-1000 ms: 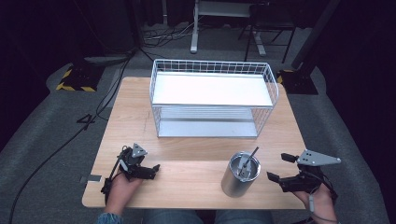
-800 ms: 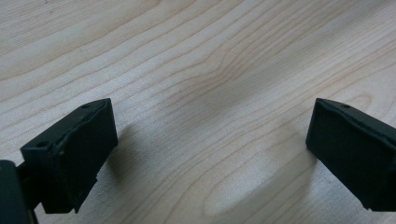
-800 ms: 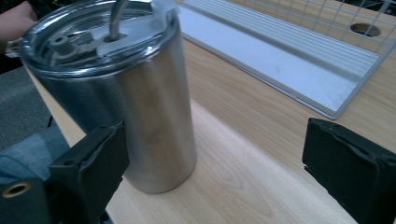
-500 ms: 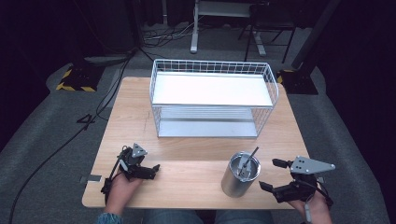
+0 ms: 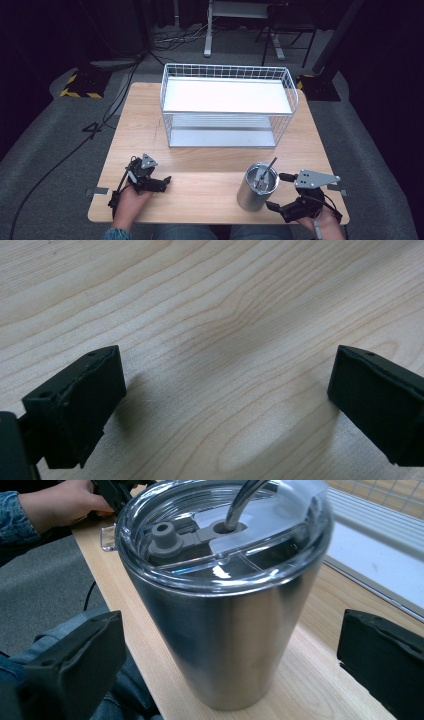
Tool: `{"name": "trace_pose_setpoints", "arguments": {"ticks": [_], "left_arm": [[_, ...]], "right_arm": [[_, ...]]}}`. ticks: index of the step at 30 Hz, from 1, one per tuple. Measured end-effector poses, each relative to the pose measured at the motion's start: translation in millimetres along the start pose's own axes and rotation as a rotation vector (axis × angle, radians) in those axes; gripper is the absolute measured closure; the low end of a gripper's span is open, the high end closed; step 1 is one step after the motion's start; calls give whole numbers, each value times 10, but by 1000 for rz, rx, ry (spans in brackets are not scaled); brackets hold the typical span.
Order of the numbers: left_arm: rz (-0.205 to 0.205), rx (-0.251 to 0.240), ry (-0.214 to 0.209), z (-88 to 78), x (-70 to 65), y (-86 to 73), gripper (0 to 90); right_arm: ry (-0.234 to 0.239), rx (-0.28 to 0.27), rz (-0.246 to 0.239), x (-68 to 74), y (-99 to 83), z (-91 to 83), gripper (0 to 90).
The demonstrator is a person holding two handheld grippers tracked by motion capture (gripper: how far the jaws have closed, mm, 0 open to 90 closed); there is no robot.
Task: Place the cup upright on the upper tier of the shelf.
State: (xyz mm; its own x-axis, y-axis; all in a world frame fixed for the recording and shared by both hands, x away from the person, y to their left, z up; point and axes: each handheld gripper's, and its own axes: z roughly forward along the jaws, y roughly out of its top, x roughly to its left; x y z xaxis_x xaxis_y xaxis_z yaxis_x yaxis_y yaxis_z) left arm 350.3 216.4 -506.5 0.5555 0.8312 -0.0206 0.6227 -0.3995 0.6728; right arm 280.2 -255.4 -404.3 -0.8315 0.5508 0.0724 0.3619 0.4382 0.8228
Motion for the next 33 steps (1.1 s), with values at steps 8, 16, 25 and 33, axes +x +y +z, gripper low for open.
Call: {"name": "trace_pose_setpoints", "arguments": {"ticks": [8,16,25,33], "left_arm": [[0,0,0,0,0,0,25],[0,0,0,0,0,0,25],[0,1,0,-1,0,0,25],[1,0,0,0,0,0,25]], "right_arm": [[-10,5,-10,35,12,116,0],[-22,19,-17,51,15,267,0],[-22,10,-11,24,-28,450,0],[-22,3,-10,38,-43,536,6]]}}
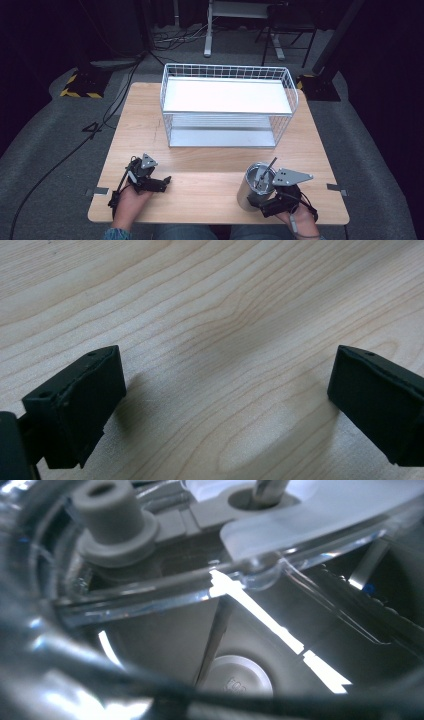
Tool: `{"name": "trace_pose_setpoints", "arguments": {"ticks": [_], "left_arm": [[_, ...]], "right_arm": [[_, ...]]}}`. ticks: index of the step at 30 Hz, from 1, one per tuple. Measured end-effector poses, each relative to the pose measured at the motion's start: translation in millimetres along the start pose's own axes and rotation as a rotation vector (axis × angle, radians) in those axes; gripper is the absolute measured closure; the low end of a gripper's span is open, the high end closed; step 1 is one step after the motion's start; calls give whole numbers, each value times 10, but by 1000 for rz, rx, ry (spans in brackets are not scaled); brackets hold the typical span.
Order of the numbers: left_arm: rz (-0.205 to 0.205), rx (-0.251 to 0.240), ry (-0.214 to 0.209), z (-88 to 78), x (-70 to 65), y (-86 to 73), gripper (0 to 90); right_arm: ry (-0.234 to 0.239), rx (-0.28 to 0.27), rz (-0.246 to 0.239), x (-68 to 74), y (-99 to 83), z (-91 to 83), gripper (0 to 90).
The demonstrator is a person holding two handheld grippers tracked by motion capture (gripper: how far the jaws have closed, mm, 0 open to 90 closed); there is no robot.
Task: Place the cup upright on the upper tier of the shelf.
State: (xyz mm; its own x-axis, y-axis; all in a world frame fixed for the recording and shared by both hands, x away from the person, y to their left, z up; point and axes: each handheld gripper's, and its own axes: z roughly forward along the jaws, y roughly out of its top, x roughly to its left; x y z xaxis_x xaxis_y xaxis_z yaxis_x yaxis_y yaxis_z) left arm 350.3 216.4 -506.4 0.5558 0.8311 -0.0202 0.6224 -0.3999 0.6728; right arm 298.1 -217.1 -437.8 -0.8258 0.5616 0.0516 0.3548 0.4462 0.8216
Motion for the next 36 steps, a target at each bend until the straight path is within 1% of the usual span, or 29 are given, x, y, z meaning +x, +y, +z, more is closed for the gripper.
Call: {"name": "trace_pose_setpoints", "arguments": {"ticks": [1,4,14,16,19,22,24,26,29,30,31,35,36], "left_arm": [[-1,0,0,0,0,0,25],[-1,0,0,0,0,0,25],[-1,0,0,0,0,0,25],[-1,0,-1,0,0,0,26],[-1,0,0,0,0,0,25],[-2,1,-1,0,-1,0,25],[-1,0,0,0,0,0,25],[-1,0,0,0,0,0,25],[-1,0,0,0,0,0,25],[-1,0,0,0,0,0,26],[-1,0,0,0,0,0,25],[-2,1,0,0,-1,0,25],[-1,0,0,0,0,0,25]], "right_arm": [[-6,6,-2,-2,-4,14,19],[-3,4,3,-7,-10,20,19],[-14,5,0,8,-4,11,26],[-19,8,-3,12,5,6,29],[-37,14,-20,38,25,-3,35],[-37,24,-20,43,38,-8,35],[-16,42,5,32,73,-21,36],[-9,46,11,29,88,-29,36],[-18,50,-10,50,161,-60,36],[-18,50,-10,50,161,-60,36],[-17,46,-25,64,209,-80,36],[-13,45,-30,73,273,-108,37],[-15,48,-28,71,330,-141,37]]}}
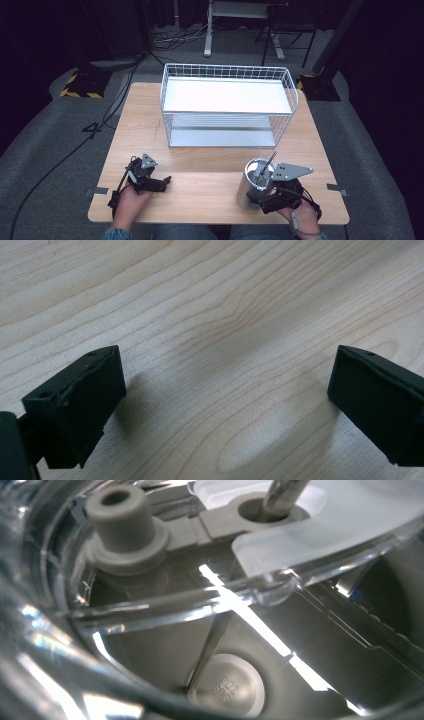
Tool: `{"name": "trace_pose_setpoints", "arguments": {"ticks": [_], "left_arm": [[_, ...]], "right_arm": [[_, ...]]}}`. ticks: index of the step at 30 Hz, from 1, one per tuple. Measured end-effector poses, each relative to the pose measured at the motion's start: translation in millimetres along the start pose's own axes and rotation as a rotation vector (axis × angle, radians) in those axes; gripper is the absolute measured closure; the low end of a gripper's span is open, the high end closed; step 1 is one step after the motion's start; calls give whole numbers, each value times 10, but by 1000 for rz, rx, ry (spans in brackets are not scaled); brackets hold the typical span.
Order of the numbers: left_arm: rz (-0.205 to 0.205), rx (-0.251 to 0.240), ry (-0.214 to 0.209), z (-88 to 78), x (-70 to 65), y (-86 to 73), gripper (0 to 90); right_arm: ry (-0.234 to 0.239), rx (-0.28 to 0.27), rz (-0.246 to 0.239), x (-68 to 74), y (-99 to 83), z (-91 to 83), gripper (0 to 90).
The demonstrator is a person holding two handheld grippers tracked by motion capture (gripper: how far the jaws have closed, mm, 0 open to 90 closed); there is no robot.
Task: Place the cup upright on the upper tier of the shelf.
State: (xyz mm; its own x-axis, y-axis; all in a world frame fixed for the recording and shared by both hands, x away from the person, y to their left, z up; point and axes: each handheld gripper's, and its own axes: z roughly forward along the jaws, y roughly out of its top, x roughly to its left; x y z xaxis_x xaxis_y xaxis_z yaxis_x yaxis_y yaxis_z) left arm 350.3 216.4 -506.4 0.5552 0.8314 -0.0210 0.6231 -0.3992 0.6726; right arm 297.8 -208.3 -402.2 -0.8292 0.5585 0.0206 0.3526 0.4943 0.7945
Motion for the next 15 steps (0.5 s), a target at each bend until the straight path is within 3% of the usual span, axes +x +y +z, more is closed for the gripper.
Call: {"name": "trace_pose_setpoints", "arguments": {"ticks": [15], "left_arm": [[0,0,0,0,0,0,25]], "right_arm": [[-22,-17,-22,-62,329,-272,37]]}}
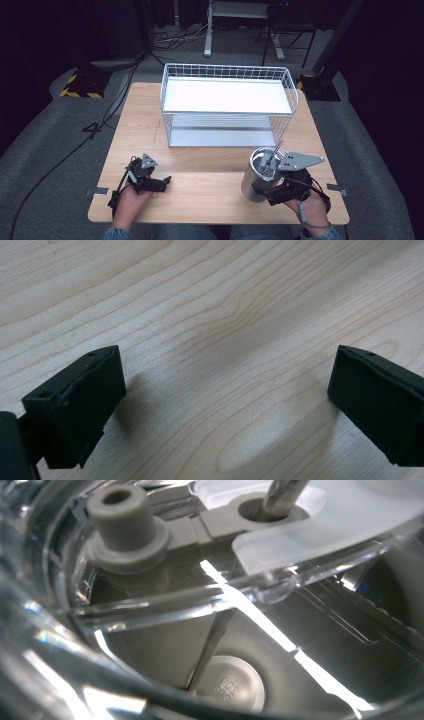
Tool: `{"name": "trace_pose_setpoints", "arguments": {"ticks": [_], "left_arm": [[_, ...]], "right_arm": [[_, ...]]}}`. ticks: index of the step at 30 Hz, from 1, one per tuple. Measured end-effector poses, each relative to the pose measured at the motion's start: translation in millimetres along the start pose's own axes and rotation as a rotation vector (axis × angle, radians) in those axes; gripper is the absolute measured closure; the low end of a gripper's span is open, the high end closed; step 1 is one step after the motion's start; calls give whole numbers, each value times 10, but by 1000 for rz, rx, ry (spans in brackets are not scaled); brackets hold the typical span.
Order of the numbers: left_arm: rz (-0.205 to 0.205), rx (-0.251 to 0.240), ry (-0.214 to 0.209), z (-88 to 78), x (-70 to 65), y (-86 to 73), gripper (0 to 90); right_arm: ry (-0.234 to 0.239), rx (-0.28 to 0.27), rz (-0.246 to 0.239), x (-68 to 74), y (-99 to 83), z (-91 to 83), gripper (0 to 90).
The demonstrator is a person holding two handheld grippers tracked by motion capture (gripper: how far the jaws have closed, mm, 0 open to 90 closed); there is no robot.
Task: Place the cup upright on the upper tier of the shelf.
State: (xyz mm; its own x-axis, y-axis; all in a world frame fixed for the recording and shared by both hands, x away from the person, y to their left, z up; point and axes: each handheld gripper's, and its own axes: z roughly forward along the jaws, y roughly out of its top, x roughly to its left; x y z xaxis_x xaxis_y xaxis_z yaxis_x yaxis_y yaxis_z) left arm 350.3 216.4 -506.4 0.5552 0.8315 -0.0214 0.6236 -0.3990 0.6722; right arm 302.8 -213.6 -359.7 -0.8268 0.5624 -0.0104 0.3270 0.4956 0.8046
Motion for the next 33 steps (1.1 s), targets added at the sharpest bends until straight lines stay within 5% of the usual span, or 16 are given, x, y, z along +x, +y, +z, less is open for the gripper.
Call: {"name": "trace_pose_setpoints", "arguments": {"ticks": [19,33], "left_arm": [[0,-1,0,1,0,0,25],[4,4,-7,3,8,6,24]], "right_arm": [[-17,6,-20,-108,462,-175,37],[-41,-20,0,-319,853,-287,37]]}}
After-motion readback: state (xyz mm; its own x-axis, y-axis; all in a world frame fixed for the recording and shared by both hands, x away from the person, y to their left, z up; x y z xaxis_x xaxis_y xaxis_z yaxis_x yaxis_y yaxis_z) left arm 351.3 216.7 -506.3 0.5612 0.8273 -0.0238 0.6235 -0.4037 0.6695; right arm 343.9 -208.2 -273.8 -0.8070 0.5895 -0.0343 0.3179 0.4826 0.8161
